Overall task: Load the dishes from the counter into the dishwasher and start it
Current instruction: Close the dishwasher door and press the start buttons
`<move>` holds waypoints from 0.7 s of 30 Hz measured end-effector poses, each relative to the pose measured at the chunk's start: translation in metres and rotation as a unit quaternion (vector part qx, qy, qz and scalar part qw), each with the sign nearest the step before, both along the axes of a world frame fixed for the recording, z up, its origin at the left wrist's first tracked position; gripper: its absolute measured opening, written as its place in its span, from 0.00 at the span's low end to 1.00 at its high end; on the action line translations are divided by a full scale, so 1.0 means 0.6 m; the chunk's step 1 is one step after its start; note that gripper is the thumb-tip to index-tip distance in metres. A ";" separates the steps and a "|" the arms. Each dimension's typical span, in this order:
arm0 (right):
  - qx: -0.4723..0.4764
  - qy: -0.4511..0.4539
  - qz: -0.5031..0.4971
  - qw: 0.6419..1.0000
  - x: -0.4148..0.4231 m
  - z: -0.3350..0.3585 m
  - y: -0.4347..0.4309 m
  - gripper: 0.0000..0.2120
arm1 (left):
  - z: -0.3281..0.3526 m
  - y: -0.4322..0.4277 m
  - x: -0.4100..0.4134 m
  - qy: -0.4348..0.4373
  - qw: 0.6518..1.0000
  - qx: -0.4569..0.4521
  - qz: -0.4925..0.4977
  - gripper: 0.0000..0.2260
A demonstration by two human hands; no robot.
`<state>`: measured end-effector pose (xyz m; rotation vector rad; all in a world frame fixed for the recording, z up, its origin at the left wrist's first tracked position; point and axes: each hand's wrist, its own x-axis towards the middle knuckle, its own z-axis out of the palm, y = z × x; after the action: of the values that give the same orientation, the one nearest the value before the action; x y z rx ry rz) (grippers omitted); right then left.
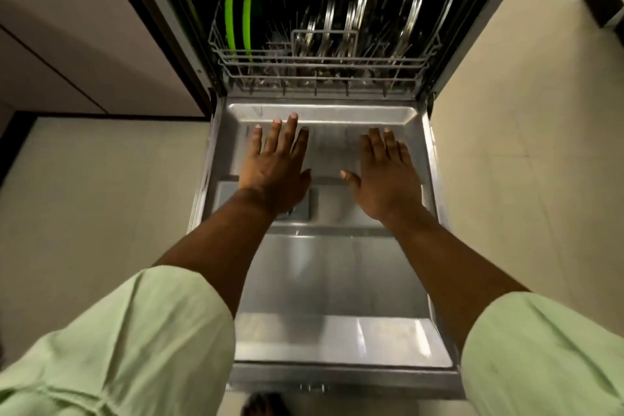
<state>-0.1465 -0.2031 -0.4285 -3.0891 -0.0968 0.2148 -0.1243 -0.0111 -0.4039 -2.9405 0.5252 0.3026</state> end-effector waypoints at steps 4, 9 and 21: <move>0.000 0.039 0.006 0.999 -0.076 0.025 -0.002 0.38 | 0.021 0.001 -0.094 0.045 0.999 0.019 0.011 0.32; -0.008 0.080 0.004 0.997 -0.168 0.062 0.005 0.38 | 0.043 0.014 -0.192 0.100 0.994 0.021 0.031 0.32; -0.012 0.166 -0.056 0.984 -0.391 0.092 0.076 0.36 | 0.054 0.101 -0.414 0.174 0.984 0.017 0.037 0.31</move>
<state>-0.3812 -0.1574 -0.3732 -3.0178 0.0911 0.7231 -0.3730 0.0495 -0.3717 -2.8876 0.4441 0.8363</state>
